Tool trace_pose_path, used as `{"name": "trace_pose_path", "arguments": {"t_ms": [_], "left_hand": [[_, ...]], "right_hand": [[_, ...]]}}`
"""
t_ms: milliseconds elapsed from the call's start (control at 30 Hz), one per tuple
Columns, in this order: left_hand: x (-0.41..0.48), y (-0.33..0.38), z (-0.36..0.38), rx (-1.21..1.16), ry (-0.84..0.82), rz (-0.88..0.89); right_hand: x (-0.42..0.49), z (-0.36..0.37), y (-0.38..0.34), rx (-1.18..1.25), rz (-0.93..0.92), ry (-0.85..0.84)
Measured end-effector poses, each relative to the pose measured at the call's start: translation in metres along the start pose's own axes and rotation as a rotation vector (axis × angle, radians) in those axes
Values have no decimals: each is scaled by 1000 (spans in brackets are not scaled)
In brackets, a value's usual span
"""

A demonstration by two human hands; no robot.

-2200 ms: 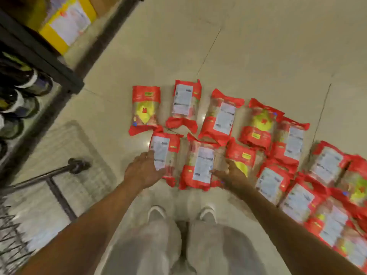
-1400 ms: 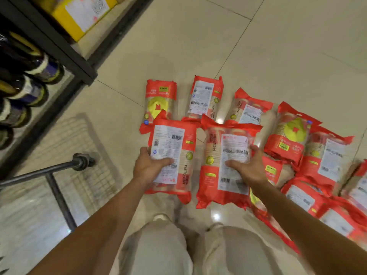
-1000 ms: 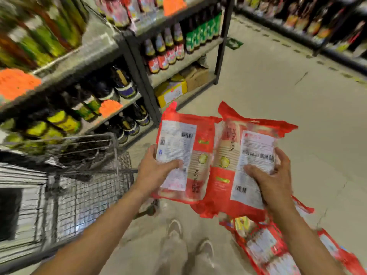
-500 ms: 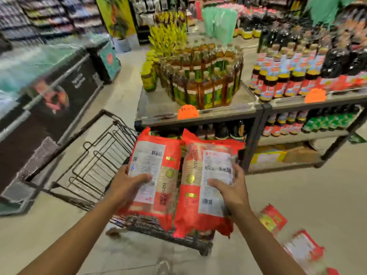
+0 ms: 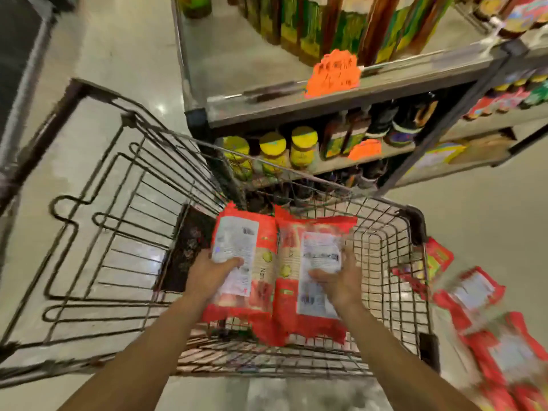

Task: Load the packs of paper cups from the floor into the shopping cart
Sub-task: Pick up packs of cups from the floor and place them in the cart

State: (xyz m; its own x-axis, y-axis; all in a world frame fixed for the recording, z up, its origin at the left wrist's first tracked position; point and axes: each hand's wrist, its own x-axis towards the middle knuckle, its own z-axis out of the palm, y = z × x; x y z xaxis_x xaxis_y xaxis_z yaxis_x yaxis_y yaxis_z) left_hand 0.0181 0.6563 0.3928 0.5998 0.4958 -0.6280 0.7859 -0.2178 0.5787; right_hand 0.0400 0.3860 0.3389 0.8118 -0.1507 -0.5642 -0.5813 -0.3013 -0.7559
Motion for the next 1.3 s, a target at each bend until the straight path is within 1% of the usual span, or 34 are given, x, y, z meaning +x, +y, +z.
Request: {"name": "trace_pose_path", "arguments": {"t_ms": [67,133,267,333,467,533,600,667,767,833,867,933,1000,1133,1200,1300], "left_hand": [[48,-14,24,102,0,-7],[88,-28,45,168,1,-16],[144,-59,81,240,13,44],[161,-69,97,259,18,59],[182,-82,106,301,-21,79],[188,-83,101,387,-58,116],[186,-79,92,487,-60,125],[176,-67,82,562,-68,160],[130,-22,61,721,-159,302],[87,16,47,864,-205,465],[62,36,42,920,-204,568],[13,79,35,992,-188,776],[-37,119,36,1067,-181,979],[-129,176,61,1166,-82,1383],[-176,189,84,1164,-60,1509],[-251,191,131,1213,-84,1611]], "right_hand": [[34,21,27,-67,24,31],[63,39,51,-72,29,55],[112,72,96,92,60,38],[132,83,108,118,72,23],[158,92,105,-58,57,81],[159,91,96,-174,64,51],[155,86,84,-282,70,23],[136,75,64,-467,65,-11],[83,47,15,-695,-17,-22],[41,23,-18,-867,-112,28],[20,9,-35,-913,-145,63],[-19,-20,-65,-927,-151,111],[-55,-56,-91,-892,-160,167],[-120,-139,-106,-898,-211,361],[-153,-180,-95,-888,-195,433],[-199,-243,-56,-858,-108,520]]}}
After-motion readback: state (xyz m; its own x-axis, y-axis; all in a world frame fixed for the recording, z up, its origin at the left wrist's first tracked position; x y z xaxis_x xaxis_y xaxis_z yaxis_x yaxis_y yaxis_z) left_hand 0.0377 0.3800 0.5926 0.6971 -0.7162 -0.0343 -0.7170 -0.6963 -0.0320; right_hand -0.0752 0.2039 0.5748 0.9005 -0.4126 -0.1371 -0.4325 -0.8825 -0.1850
